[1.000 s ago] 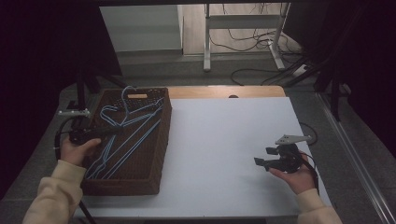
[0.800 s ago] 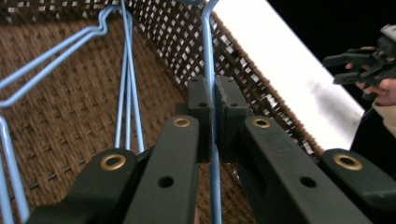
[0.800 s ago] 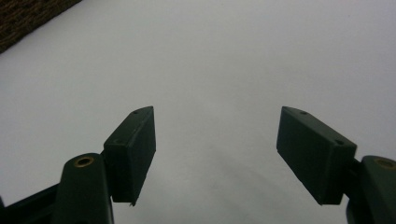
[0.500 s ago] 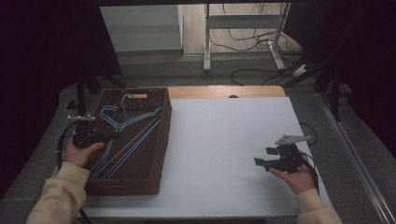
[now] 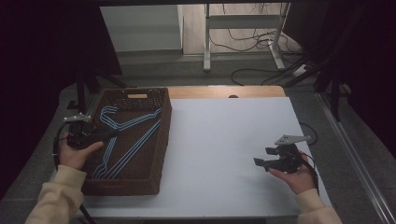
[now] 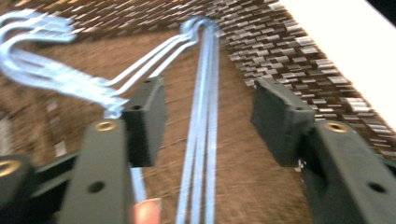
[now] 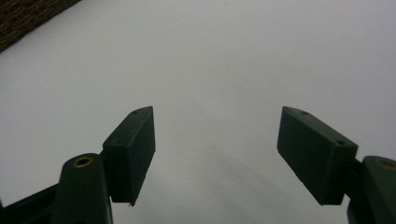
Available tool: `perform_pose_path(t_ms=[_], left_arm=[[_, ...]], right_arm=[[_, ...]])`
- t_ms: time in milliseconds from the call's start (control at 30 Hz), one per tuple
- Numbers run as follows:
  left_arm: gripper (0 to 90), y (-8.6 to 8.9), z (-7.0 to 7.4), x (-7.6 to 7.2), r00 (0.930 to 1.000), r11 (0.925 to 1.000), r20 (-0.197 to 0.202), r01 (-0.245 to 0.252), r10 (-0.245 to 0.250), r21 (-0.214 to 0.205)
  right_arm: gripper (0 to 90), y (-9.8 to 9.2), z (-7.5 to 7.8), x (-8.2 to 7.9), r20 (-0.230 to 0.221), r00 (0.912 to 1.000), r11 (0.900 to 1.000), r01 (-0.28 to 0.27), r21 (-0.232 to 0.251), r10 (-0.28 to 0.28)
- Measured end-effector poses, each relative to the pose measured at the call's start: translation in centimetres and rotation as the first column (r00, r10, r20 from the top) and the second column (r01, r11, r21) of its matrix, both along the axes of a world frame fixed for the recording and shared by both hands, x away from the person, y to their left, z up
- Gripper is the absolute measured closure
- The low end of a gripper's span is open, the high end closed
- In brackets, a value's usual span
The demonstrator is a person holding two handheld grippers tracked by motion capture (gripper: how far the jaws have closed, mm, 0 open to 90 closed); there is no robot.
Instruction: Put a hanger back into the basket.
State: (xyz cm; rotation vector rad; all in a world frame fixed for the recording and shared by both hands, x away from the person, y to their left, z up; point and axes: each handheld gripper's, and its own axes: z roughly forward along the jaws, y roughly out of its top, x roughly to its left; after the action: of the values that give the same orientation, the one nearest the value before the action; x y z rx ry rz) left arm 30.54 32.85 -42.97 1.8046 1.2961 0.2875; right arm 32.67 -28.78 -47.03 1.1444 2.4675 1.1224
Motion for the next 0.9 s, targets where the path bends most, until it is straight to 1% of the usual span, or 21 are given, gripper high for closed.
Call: perform_pose_path(t_ms=[67,100,133,200,333,467,500,567,600,700,767,900], left_arm=[[35.7,-1.2,0.5,-0.6,0.9987,0.999,0.023,0.044,-0.044,0.002],[34.1,-1.6,0.7,-0.8,0.9978,0.9983,0.031,0.058,-0.058,0.005],[33.1,-2.4,0.8,-1.2,0.9959,0.9967,0.041,0.081,-0.081,0.004],[30.7,-3.5,1.0,-1.7,0.9924,0.994,0.056,0.109,-0.11,0.006],[27.5,-5.9,0.9,-2.7,0.9812,0.9843,0.081,0.176,-0.175,-0.004],[25.3,-7.9,0.6,-3.2,0.972,0.9754,0.085,0.22,-0.219,-0.007],[24.7,-8.6,0.5,-3.4,0.9685,0.9719,0.084,0.236,-0.234,-0.003],[23.6,-9.2,0.6,-3.6,0.965,0.969,0.091,0.247,-0.246,0.001],[23.4,-9.6,0.6,-3.7,0.9609,0.9655,0.097,0.261,-0.259,0.002],[22.8,-10.6,0.6,-4.0,0.954,0.9582,0.092,0.286,-0.286,0.012],[22.7,-11.0,0.4,-4.1,0.9512,0.9549,0.086,0.297,-0.296,0.011],[22.6,-11.4,0.3,-4.3,0.9492,0.9525,0.08,0.304,-0.304,0.013]], right_arm=[[26.7,0.1,-0.1,0.0,-0.003,1.0,1.0,-0.002,-0.001,0.002],[26.4,0.1,-0.1,0.0,-0.004,1.0,1.0,-0.005,-0.003,0.005],[26.2,0.1,-0.1,0.0,-0.003,1.0,1.0,-0.007,-0.004,0.007],[25.7,0.1,0.0,0.0,-0.002,0.9999,0.9999,-0.014,-0.001,0.014],[25.1,0.1,0.1,-0.1,0.0,0.9998,0.9998,-0.019,0.003,0.019],[24.5,0.0,0.2,-0.2,0.0,0.9997,0.9997,-0.025,0.007,0.025],[24.4,0.0,0.3,-0.2,0.0,0.9997,0.9996,-0.026,0.008,0.026],[24.2,0.0,0.3,-0.3,0.002,0.9995,0.9995,-0.03,0.01,0.03],[24.2,0.0,0.4,-0.3,0.003,0.9995,0.9994,-0.032,0.009,0.032],[24.1,-0.1,0.5,-0.3,0.006,0.9994,0.9993,-0.035,0.015,0.034],[24.1,-0.1,0.6,-0.4,0.009,0.9994,0.9992,-0.035,0.018,0.035],[24.0,-0.1,0.6,-0.4,0.009,0.9993,0.9991,-0.037,0.019,0.037]])
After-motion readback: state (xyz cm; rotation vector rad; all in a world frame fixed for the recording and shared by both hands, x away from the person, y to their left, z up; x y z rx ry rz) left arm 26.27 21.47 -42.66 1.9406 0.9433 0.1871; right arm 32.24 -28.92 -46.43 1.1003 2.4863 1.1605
